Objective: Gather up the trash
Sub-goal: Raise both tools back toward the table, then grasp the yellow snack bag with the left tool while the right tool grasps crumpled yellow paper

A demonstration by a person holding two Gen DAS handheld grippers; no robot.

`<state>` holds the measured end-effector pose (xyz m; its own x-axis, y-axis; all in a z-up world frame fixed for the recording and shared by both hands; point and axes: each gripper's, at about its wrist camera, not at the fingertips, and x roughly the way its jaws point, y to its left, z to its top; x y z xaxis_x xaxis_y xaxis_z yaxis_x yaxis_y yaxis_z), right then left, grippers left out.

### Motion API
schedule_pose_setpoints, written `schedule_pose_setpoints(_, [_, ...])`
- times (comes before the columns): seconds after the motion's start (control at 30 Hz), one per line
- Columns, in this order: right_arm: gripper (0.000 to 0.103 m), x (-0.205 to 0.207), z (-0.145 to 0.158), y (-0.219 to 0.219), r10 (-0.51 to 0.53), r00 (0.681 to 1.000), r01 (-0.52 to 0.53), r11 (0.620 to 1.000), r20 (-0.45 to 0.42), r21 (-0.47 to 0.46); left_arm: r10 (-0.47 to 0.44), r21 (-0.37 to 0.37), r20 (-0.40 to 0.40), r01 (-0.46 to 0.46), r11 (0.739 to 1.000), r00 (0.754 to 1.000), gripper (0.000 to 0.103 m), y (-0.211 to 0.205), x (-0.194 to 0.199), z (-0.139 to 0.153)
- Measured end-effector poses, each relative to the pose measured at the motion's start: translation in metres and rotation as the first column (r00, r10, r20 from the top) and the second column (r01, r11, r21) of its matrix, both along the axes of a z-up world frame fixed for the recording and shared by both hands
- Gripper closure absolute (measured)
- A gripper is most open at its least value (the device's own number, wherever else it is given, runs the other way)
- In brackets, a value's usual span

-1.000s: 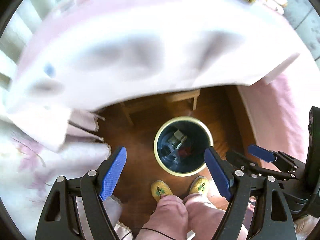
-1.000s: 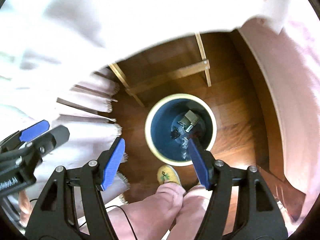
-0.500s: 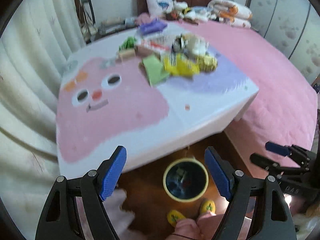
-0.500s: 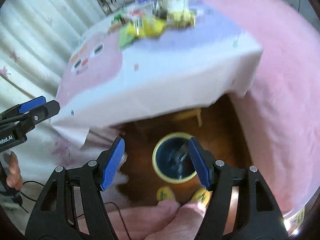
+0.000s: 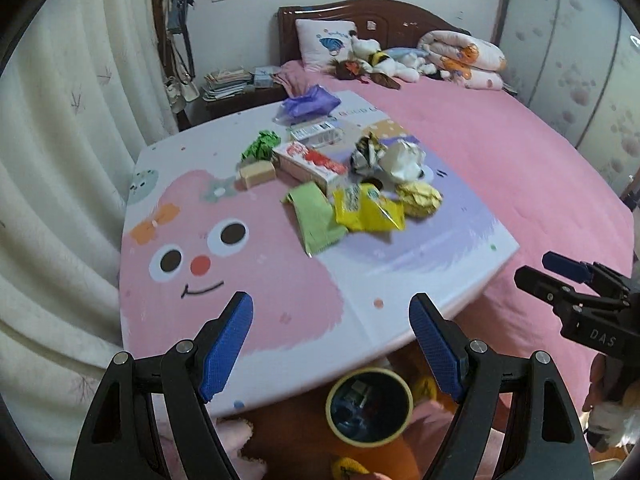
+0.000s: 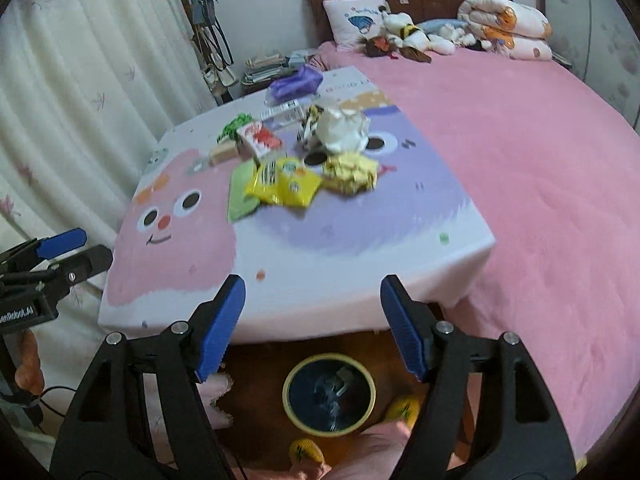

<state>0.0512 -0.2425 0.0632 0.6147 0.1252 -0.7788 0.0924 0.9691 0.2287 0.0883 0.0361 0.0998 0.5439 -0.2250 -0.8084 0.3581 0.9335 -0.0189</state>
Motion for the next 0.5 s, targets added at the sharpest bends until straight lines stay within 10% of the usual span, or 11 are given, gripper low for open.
schedule_pose_setpoints(0.5, [0.034,0.201,-0.062,-0.048,0.345,0.935,-0.35,0.936,-0.087,-0.05,0.332,0.001,-0.195,-0.338,0.941,0.923,0.022,-0.057,0.135,-0.054])
